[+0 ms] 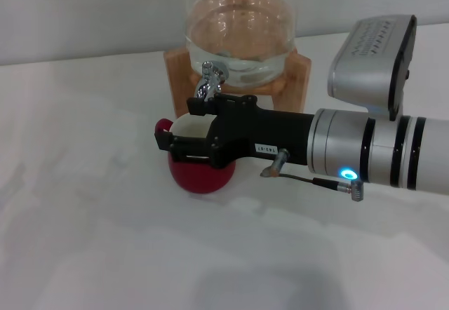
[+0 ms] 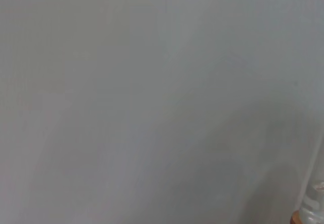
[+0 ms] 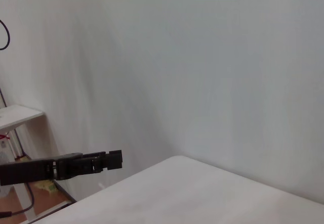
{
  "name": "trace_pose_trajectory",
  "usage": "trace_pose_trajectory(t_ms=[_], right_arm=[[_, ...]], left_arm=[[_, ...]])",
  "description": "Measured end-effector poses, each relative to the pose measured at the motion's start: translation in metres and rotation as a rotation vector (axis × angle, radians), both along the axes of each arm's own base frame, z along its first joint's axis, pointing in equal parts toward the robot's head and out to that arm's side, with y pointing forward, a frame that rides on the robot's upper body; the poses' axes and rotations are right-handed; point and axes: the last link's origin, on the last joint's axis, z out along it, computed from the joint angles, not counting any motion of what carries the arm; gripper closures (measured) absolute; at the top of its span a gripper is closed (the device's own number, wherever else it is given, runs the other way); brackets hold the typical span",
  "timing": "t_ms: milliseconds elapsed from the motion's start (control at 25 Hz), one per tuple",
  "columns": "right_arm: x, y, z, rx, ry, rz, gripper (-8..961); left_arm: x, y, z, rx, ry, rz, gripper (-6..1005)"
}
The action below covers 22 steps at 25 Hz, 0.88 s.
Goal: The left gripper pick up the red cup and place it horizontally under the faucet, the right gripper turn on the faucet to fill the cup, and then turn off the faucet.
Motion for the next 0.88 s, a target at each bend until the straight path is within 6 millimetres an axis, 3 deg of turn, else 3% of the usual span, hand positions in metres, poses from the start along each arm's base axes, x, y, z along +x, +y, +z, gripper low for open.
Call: trace_pose_trajectory(t_ms=[880], right_arm=[[0.0048,0.0068,0.0047,0.026,0.000,-0.023,173]], left_arm=[[-0.0004,-0.0020,0.0000,-0.003,-0.001,-0.002,121]])
